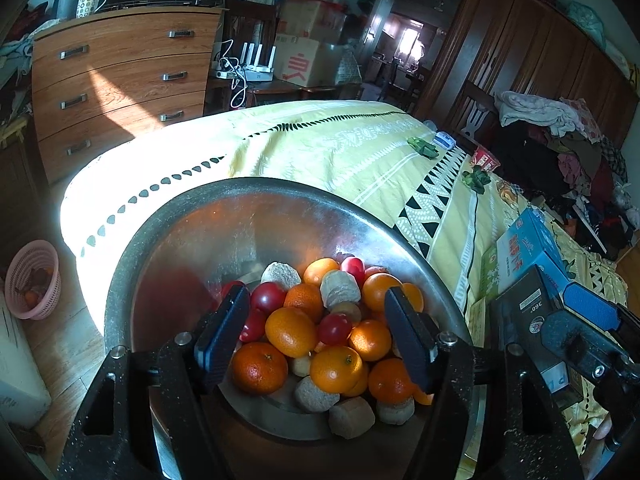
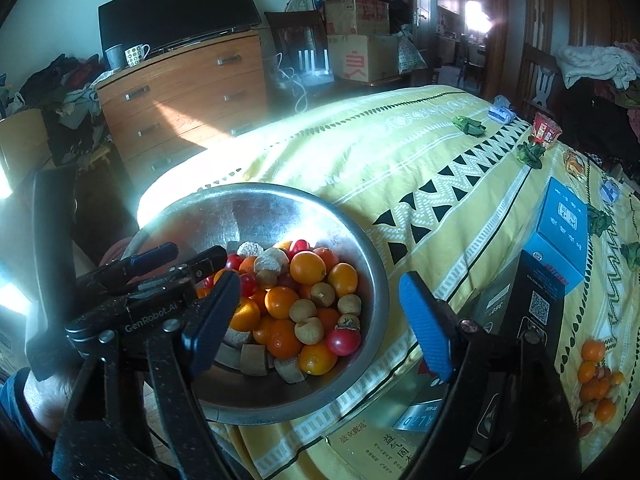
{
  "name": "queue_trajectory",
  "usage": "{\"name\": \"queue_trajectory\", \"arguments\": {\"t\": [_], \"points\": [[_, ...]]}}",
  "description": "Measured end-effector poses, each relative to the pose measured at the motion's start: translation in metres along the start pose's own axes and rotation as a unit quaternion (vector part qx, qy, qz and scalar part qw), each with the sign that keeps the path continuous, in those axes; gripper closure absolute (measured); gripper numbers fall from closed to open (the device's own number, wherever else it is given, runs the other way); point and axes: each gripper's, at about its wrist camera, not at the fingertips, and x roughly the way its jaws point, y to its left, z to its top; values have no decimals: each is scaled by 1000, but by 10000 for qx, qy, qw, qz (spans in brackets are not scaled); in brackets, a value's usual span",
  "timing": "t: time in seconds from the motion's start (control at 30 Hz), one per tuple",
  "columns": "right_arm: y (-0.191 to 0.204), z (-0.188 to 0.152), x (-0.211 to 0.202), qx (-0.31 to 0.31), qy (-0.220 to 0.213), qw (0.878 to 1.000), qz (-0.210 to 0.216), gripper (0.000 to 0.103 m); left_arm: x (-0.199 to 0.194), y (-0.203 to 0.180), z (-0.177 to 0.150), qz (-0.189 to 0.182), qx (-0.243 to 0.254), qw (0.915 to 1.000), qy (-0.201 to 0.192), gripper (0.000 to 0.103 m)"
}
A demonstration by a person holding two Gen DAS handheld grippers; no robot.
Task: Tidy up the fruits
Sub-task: 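Move both open grippers back to the fruit pile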
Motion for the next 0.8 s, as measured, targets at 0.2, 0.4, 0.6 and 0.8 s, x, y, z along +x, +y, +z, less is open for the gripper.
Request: {"name": "queue_trajectory", "arguments": {"t": [0.2, 0.4, 0.6, 0.8], "points": [[-5, -4, -6, 134, -89, 9998, 84, 14, -3, 0, -2, 17, -70, 10000, -28, 23], [-18, -17, -42, 170, -482, 9985, -213, 14, -16, -6, -1, -162, -30, 9997, -185, 23], [-51, -42, -83, 214, -475, 9880, -1453, 14, -32, -40, -5, -457, 217, 9983, -274, 22], [-78, -62, -121, 403, -475, 9767, -2054, 14, -49, -92, -14, -845, 576, 9942, -334, 21]]}}
